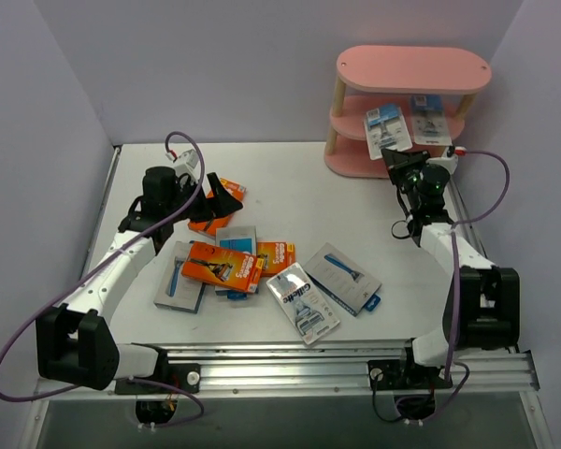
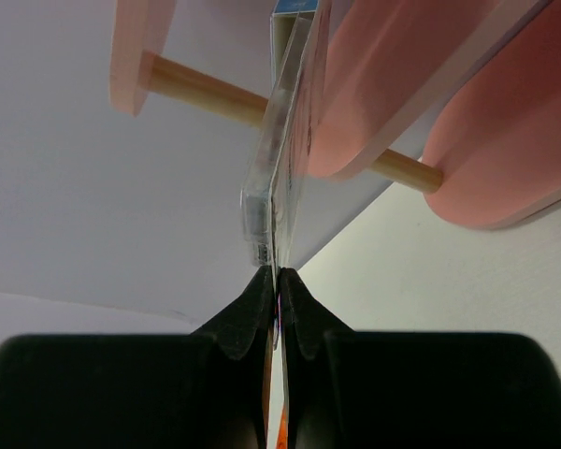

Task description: Place and organize the shaving razors onto the shelf

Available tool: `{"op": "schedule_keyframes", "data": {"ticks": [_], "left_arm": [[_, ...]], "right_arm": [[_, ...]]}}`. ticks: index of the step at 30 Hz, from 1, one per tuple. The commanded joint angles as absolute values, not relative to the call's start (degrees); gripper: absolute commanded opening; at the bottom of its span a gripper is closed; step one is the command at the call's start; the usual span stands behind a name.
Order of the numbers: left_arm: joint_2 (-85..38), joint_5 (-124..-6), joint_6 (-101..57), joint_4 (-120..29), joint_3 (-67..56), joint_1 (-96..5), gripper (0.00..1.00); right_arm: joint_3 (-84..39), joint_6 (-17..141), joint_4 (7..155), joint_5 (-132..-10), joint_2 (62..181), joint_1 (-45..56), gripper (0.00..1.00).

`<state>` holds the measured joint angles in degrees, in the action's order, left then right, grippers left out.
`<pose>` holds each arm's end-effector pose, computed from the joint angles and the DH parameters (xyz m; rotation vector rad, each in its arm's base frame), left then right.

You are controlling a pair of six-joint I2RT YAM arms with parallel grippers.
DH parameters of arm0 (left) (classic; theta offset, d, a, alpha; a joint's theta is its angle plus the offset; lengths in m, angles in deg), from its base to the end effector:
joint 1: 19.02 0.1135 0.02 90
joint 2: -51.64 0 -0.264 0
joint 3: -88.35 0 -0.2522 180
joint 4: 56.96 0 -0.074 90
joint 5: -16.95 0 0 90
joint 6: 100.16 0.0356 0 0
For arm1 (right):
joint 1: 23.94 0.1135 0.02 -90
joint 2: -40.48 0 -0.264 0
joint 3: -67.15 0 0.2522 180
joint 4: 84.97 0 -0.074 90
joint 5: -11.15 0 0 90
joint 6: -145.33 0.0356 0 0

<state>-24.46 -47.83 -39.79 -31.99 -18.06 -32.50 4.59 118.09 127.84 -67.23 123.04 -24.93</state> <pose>0.2909 -0.0853 0.3097 -0.0127 2.1273 -0.9087 0.3290 0.0015 0.3132 0.5955 1.3001 1.0361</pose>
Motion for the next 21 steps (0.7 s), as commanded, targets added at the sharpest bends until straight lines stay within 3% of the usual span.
{"op": "schedule_keyframes", "data": {"ticks": [1,21], "left_arm": [[-23.2,-48.2,-38.3,-31.9,-15.7,-32.8,0.94],[-25.4,-46.4,-38.9,-32.1,-15.6,-32.9,0.94]], "right_arm": [[0.5,116.5,134.2,-69.6,126.4,-25.9,0.0],[-18.2,114.8,129.5,-73.0,142.9,-26.6,0.0]]}}
